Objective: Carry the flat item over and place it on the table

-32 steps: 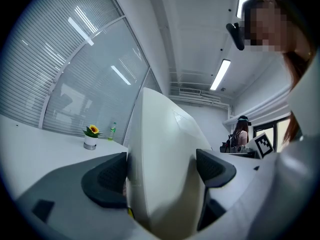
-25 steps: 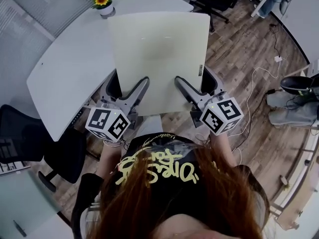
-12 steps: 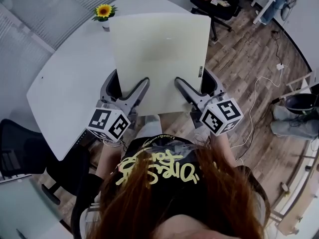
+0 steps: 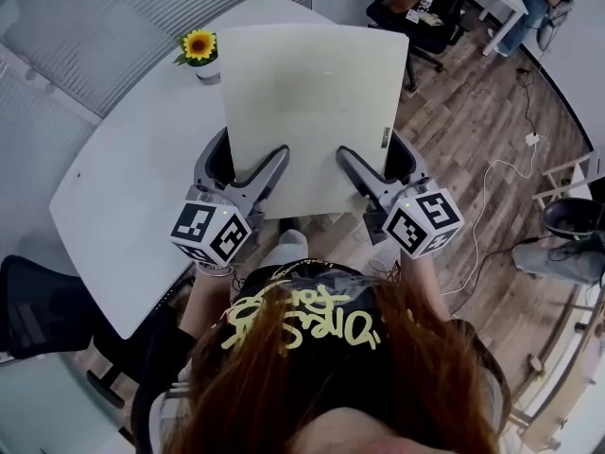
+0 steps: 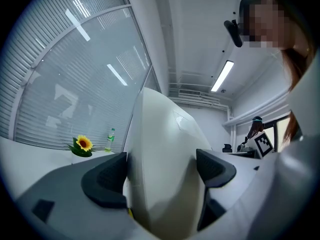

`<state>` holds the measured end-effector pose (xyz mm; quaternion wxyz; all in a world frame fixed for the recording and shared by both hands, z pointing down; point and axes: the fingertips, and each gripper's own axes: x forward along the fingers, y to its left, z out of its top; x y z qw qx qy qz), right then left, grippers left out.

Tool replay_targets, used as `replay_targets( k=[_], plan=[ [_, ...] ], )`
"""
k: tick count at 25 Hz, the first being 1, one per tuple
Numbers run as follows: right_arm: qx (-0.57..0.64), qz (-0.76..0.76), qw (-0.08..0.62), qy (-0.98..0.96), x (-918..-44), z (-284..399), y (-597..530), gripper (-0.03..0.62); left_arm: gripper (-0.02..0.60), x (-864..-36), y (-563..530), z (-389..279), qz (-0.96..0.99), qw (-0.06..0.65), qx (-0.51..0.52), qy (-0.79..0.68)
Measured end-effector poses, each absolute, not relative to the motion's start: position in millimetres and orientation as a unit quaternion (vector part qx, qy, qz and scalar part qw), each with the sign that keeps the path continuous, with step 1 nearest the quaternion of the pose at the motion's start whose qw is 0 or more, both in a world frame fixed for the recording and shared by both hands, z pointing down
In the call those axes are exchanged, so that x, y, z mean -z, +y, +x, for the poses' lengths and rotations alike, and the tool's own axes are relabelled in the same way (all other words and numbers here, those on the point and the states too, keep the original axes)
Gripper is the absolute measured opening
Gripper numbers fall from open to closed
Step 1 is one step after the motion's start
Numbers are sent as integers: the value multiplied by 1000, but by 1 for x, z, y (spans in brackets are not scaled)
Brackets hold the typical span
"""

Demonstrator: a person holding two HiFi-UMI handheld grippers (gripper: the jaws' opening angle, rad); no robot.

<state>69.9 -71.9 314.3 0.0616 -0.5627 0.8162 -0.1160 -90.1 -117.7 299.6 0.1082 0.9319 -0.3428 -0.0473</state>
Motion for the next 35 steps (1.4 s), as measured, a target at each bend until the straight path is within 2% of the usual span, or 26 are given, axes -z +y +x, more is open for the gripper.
replay_targets(
  k=[14, 35],
  plan=[
    [141, -575, 60, 803, -323, 82, -177, 391, 433, -306, -227, -76, 936, 118, 29, -331],
    [165, -599, 50, 782, -340, 89, -244, 391, 433, -329, -301, -68, 940, 147, 25, -308]
  ],
)
